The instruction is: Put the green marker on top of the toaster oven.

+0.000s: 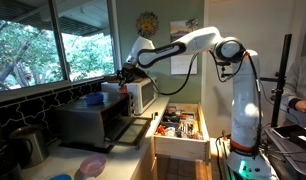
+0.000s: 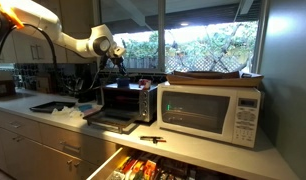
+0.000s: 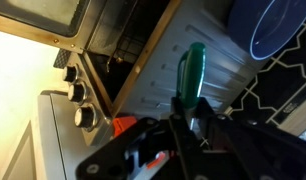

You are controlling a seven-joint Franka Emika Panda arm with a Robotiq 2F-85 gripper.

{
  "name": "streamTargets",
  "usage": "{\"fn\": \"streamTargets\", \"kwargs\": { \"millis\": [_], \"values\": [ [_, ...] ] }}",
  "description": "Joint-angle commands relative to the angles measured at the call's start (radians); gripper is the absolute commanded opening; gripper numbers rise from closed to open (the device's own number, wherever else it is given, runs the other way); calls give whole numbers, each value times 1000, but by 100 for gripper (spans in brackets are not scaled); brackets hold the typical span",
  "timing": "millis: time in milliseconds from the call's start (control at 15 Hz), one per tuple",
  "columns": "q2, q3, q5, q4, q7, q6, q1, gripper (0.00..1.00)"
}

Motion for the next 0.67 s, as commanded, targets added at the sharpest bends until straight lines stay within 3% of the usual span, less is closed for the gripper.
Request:
{"fn": "streamTargets", "kwargs": {
  "millis": [0,467,600],
  "values": [
    [116,-19,23,157,-67,-106,49,5],
    [241,-55,36,290,-143,-103,76,5],
    [276,-79,25,334,-105,-118,82,5]
  ]
}}
